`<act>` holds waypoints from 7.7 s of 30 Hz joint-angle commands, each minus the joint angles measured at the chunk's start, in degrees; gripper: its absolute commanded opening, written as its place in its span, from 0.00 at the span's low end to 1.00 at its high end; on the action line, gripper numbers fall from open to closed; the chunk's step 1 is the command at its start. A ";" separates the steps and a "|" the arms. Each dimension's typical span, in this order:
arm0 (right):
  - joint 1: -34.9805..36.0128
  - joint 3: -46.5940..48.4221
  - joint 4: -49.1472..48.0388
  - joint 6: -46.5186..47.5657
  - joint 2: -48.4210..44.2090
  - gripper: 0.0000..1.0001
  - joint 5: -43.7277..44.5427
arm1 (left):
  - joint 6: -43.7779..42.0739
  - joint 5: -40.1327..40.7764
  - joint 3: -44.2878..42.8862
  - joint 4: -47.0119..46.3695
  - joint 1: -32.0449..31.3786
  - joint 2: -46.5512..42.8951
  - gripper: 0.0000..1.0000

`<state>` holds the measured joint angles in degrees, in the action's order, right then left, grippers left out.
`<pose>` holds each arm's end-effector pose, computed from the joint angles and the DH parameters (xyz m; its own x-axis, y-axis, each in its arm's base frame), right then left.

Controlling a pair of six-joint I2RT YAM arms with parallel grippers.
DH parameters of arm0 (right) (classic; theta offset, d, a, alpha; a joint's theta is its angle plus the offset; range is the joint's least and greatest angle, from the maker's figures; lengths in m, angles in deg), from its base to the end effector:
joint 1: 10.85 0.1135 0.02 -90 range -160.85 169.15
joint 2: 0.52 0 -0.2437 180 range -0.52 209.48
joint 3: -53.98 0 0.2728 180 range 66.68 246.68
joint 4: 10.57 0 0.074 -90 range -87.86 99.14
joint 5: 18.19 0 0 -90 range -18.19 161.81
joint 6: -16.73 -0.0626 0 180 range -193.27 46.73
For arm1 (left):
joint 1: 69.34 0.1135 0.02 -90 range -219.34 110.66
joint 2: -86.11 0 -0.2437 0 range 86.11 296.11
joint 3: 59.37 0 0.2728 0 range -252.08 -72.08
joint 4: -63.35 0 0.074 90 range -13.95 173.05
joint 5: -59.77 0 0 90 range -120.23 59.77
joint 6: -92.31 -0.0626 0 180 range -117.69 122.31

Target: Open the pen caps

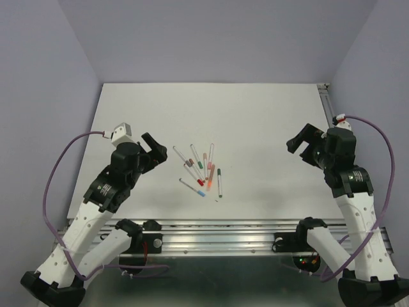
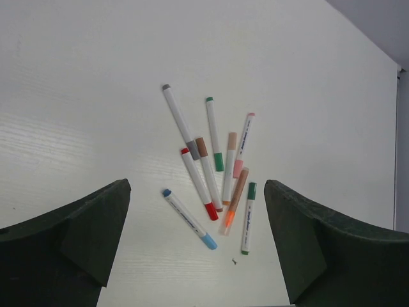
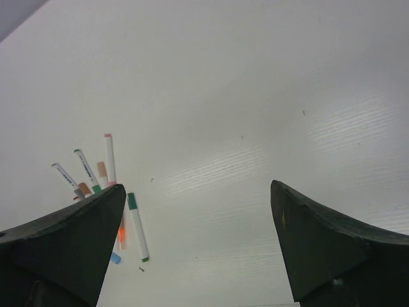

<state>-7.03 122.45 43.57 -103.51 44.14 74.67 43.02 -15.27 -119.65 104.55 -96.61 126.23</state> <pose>0.2138 0.0111 0.3260 -0.4472 0.4743 -0.7584 0.2334 0.8804 0.4129 0.1987 -0.0843 0.3163 -0.3909 -0.5074 -0.7679 -0.0349 0.8419 -0.5385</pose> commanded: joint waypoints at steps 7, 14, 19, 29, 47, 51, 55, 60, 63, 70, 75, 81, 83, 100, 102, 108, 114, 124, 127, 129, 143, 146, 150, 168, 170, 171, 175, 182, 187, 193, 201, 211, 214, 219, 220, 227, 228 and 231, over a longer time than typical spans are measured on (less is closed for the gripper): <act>0.32 -2.33 -2.67 0.98 -0.45 1.00 2.59 | -2.21 -8.80 0.64 -6.95 -4.08 5.84 0.99; 0.40 -2.94 -2.67 4.30 0.86 1.00 -6.18 | 1.74 -4.33 -2.96 -12.83 -22.18 19.36 0.99; 0.40 -5.49 -4.07 3.87 0.34 1.00 -5.85 | 2.45 -4.32 -7.09 -14.43 -28.89 30.25 0.99; 0.40 -6.81 -2.58 4.49 -3.79 1.00 -0.48 | 3.58 1.72 -18.25 -6.63 -33.73 49.33 0.97; 0.32 -9.98 -3.81 4.05 -8.10 1.00 1.63 | 8.16 5.08 -26.78 2.45 -33.82 66.22 0.80; 0.40 -10.50 -4.16 4.05 -8.45 1.00 1.45 | 8.34 4.46 -26.87 1.75 -33.82 67.28 0.76; 0.32 -10.77 -4.34 3.96 -8.63 1.00 1.54 | 8.07 4.20 -26.87 1.22 -33.73 67.99 0.73; 0.32 -10.94 -4.34 3.87 -8.63 1.00 1.72 | 8.24 4.37 -27.05 1.30 -33.73 69.57 0.70; 0.40 -11.12 -4.43 3.70 -8.72 1.00 1.89 | 8.25 4.46 -27.13 1.31 -33.73 70.53 0.67; 0.40 -11.38 -4.52 3.61 -8.81 1.00 2.07 | 7.10 4.90 -27.84 1.30 -33.73 72.12 0.61; 0.32 -11.38 -4.52 3.61 -8.98 1.00 2.16 | 6.49 3.68 -25.74 -0.62 -33.82 72.56 0.44; 0.32 -12.08 -4.69 3.26 -9.42 1.00 2.07 | 6.14 1.65 -21.87 -5.45 -33.73 72.12 0.18; 0.40 -12.17 -4.69 3.26 -9.60 1.00 1.90 | 5.79 1.30 -20.64 -6.51 -33.73 71.86 0.13; 0.32 -11.82 -11.01 4.93 -9.24 1.00 -34.13 | -5.47 -2.83 -2.62 -32.35 -39.27 43.04 0.00; 0.40 -13.13 -12.50 2.83 -9.77 1.00 -37.73 | -5.29 -5.55 0.36 -36.30 -39.27 38.91 0.00; 0.32 -15.52 -22.88 -3.60 -13.37 1.00 -45.48 | -2.48 -9.25 5.65 -43.52 -39.27 29.59 0.00; 0.32 -16.48 -29.11 -6.84 -13.12 1.00 -49.86 | -0.63 -9.77 6.35 -46.50 -39.27 25.27 0.00; 0.40 -16.39 -35.10 -7.91 -6.45 0.99 -49.35 | -1.95 -8.90 1.96 -48.00 -39.27 26.59 0.00; 0.67 -16.22 -37.11 -8.17 -4.51 0.95 -49.61 | -2.83 -8.11 0.64 -48.09 -39.27 27.91 0.00; 1.54 -16.13 -38.26 -8.26 -2.66 0.93 -50.31 | -3.88 -7.15 -0.68 -48.18 -39.27 29.05 0.00; 9.46 -13.23 -40.99 -5.09 5.43 0.69 -46.36 | -5.99 -4.59 -6.74 -46.07 -38.04 33.88 0.00; 9.90 -13.40 -42.82 -5.35 5.43 0.65 -44.87 | -6.08 -5.55 -6.83 -45.98 -37.86 34.41 0.00; 10.60 -13.58 -44.76 -5.88 6.49 0.61 -44.87 | -6.25 -6.26 -7.18 -46.07 -37.86 34.59 0.00; 12.36 -13.23 -45.56 -7.82 7.89 0.30 -44.25 | -5.03 -8.54 -6.92 -47.21 -37.77 35.64 0.00; 12.36 -12.88 -44.95 -8.08 7.98 0.27 -44.42 | -4.68 -8.37 -6.92 -47.39 -37.77 35.64 0.00; 12.44 -12.88 -44.51 -8.43 8.16 0.26 -44.34 | -4.59 -8.11 -6.92 -47.47 -37.77 35.56 0.00; 12.53 -12.79 -42.93 -8.35 8.07 0.18 -43.99 | -4.59 -8.11 -6.83 -47.65 -37.77 35.03 0.00; 12.53 -13.14 -42.92 -8.87 7.11 0.01 -40.92 | -2.92 -8.81 -5.60 -47.74 -37.69 34.06 0.00; 12.53 -12.35 -43.45 -7.99 6.93 0.01 -31.19 | 0.85 -16.51 -0.34 -51.16 -37.77 31.87 0.00; 12.53 -12.26 -45.92 -9.05 7.98 0.01 -24.58 | 5.34 -24.44 6.43 -54.77 -37.68 30.55 0.00; 12.45 -12.62 -47.32 -11.42 7.10 0.01 -16.92 | 7.81 -26.83 12.58 -58.28 -38.12 26.42 0.00; 12.45 -14.90 -53.81 -16.95 6.31 0.01 -9.28 | 10.53 -27.71 16.90 -62.15 -39.27 24.92 0.00; 12.45 -15.60 -55.49 -17.75 6.31 0.01 -6.47 | 11.23 -27.53 16.99 -62.77 -39.88 25.45 0.00; 12.45 -16.92 -58.65 -18.10 6.22 0.01 -3.20 | 11.58 -26.65 16.81 -63.56 -41.55 25.10 0.00; 12.45 -16.22 -57.70 -17.67 7.36 0.01 -1.72 | 11.85 -25.95 16.90 -63.65 -41.73 25.01 0.00; 12.45 -13.67 -51.72 -12.31 7.54 0.01 -11.63 | 4.84 -22.44 11.12 -55.41 -41.73 24.13 0.01; 12.45 -13.49 -50.23 -11.95 7.28 0.01 -12.86 | 2.90 -21.21 6.49 -48.51 -41.73 24.65 0.09; 12.44 -14.28 -48.20 -11.16 5.97 0.01 -18.66 | -2.45 -14.88 -1.18 -38.20 -41.64 26.23 0.36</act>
<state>5.25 106.96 -6.73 -117.89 52.21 63.26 49.18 -36.05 -110.31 55.78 -138.16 152.77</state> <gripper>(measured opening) 0.218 0.259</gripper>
